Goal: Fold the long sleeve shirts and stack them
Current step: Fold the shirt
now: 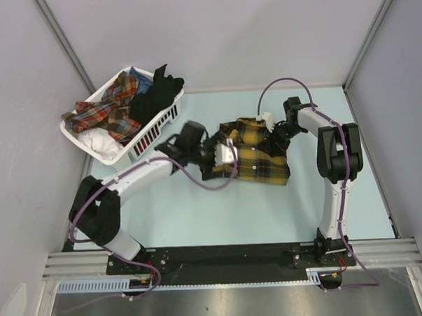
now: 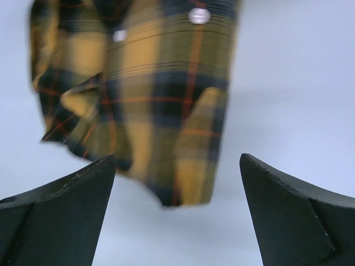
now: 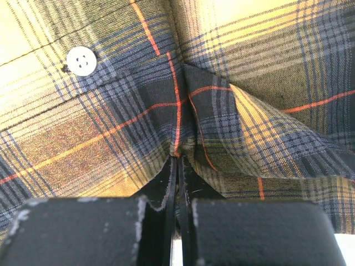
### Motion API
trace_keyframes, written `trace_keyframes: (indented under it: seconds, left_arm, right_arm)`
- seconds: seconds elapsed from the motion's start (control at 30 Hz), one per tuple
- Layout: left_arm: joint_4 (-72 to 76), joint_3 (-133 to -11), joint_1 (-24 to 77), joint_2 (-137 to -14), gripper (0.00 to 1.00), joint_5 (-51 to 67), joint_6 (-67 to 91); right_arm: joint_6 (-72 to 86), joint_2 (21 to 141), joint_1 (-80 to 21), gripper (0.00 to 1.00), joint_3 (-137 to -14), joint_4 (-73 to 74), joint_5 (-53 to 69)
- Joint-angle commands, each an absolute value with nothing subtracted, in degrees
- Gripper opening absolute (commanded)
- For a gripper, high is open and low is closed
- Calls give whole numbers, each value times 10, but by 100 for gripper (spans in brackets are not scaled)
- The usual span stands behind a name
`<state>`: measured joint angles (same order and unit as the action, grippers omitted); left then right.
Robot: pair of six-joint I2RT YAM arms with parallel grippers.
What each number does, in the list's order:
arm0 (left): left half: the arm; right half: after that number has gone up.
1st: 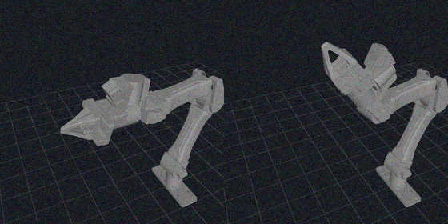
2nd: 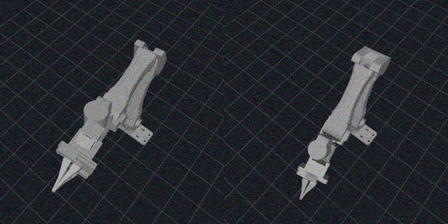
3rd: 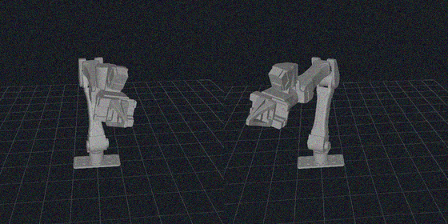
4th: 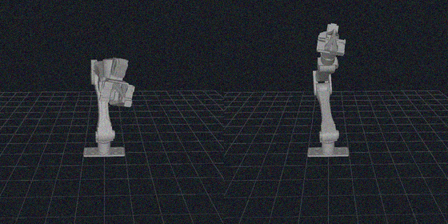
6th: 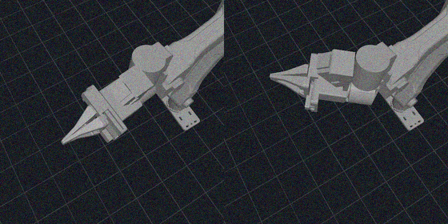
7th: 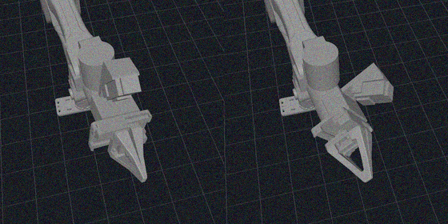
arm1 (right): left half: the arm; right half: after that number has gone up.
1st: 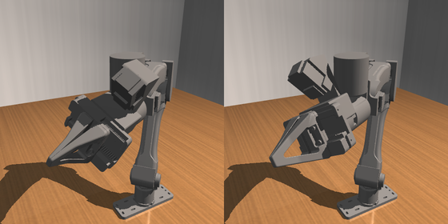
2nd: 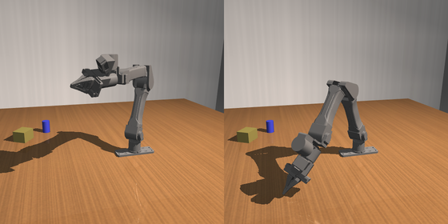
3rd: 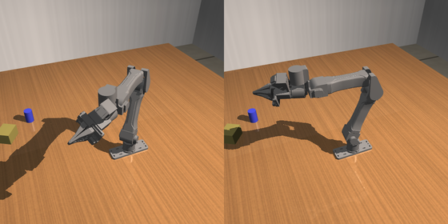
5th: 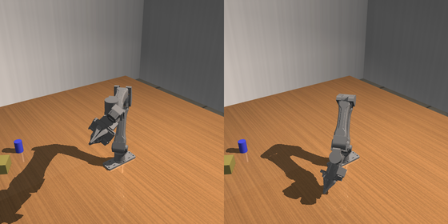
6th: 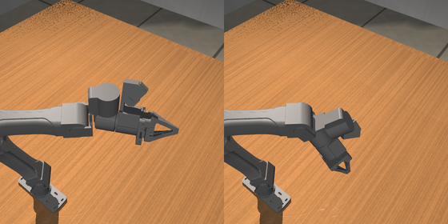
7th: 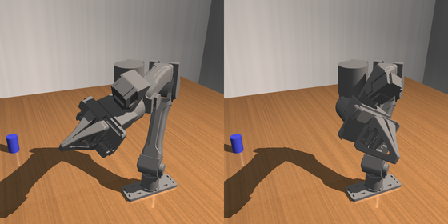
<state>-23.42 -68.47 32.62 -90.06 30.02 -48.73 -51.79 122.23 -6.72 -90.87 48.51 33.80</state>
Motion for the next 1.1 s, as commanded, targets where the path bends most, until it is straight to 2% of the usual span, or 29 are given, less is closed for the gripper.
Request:
trace_keyframes:
  seconds: [0.0, 0.13, 0.2, 0.23, 0.27, 0.33, 0.37, 0.4, 0.47, 0.6, 0.67, 0.7, 0.73, 0.77, 0.83, 0.87, 0.9, 0.93, 0.97, 1.07]
  left_arm:
    - [-70, -592, 385, -918, 99, 198, -569]
    - [-20, -566, 419, -965, 99, 131, -619]
    - [-17, -562, 433, -995, 91, 101, -633]
    - [-18, -562, 436, -1000, 85, 99, -631]
    - [-37, -564, 437, -999, 68, 103, -628]
    - [-68, -564, 439, -976, 45, 131, -618]
    - [-104, -559, 443, -966, 22, 137, -614]
    - [-122, -553, 446, -936, 15, 143, -612]
    - [-175, -526, 458, -898, 8, 170, -614]
    - [-291, -510, 492, -811, 3, 220, -602]
    - [-341, -510, 514, -769, 2, 242, -583]
    - [-347, -510, 519, -759, 7, 242, -573]
    - [-352, -512, 518, -756, 17, 239, -560]
    - [-379, -528, 516, -758, 44, 240, -564]
    - [-429, -560, 492, -762, 57, 275, -592]
    - [-479, -599, 483, -768, 63, 294, -598]
    - [-508, -622, 472, -773, 64, 327, -606]
    - [-542, -648, 447, -783, 73, 350, -639]
    - [-587, -702, 435, -802, 76, 371, -644]
    - [-611, -790, 413, -873, 78, 406, -616]
  right_arm:
    - [-516, 1223, -74, 0, -883, 443, 294]
    - [-519, 1221, -83, 0, -871, 432, 282]
    - [-528, 1219, -91, 0, -868, 432, 280]
    - [-533, 1216, -94, 0, -861, 431, 278]
    - [-537, 1214, -103, 0, -857, 425, 276]
    - [-547, 1203, -111, 0, -848, 425, 271]
    - [-549, 1197, -119, 0, -838, 432, 272]
    - [-550, 1189, -122, 0, -831, 436, 272]
    - [-555, 1157, -127, 0, -797, 450, 284]
    - [-560, 1079, -157, 0, -718, 467, 308]
    - [-553, 1032, -171, 0, -686, 470, 331]
    - [-553, 1019, -179, 0, -663, 475, 338]
    - [-553, 1006, -191, 0, -652, 477, 345]
    - [-553, 985, -193, 1, -645, 483, 348]
    - [-548, 972, -187, 10, -647, 492, 364]
    - [-546, 967, -183, 19, -655, 510, 371]
    - [-542, 962, -176, 24, -668, 525, 379]
    - [-540, 962, -168, 29, -697, 535, 397]
    - [-534, 962, -154, 36, -718, 560, 405]
    - [-505, 979, -123, 39, -797, 600, 449]
